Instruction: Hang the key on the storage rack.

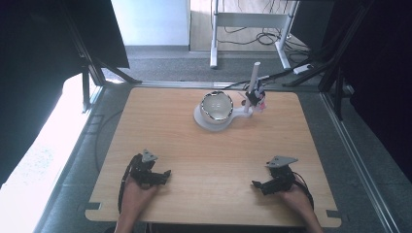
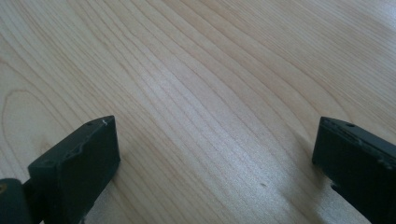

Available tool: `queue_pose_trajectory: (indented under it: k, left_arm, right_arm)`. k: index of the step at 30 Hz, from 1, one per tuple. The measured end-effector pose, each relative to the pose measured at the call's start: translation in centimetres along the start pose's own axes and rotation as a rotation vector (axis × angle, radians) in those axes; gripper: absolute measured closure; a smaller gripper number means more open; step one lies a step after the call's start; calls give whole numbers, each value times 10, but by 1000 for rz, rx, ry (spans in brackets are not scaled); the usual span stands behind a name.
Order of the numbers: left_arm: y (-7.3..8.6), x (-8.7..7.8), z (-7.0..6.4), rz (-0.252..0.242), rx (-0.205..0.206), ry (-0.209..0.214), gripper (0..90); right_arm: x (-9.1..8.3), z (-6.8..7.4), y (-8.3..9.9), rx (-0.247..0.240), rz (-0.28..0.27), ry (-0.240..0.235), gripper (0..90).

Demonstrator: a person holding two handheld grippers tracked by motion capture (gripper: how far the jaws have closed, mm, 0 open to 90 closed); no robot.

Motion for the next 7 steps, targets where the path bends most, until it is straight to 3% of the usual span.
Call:
queue_pose_trajectory:
  k: [7]
  left_arm:
    - [0, 0, 0, 0, 1, 1, 41]
  right_arm:
    - [0, 0, 0, 11, 2, 17, 0]
Point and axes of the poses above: each handheld gripper's, and its own axes: x roughly forward along the jaws, y roughly out of its underside, z roughly to its left, the point moved 5 cm from there along x, roughly forward along the jaws, and after that the axes turned 9 degrees about -z, right-handed, at the moved point
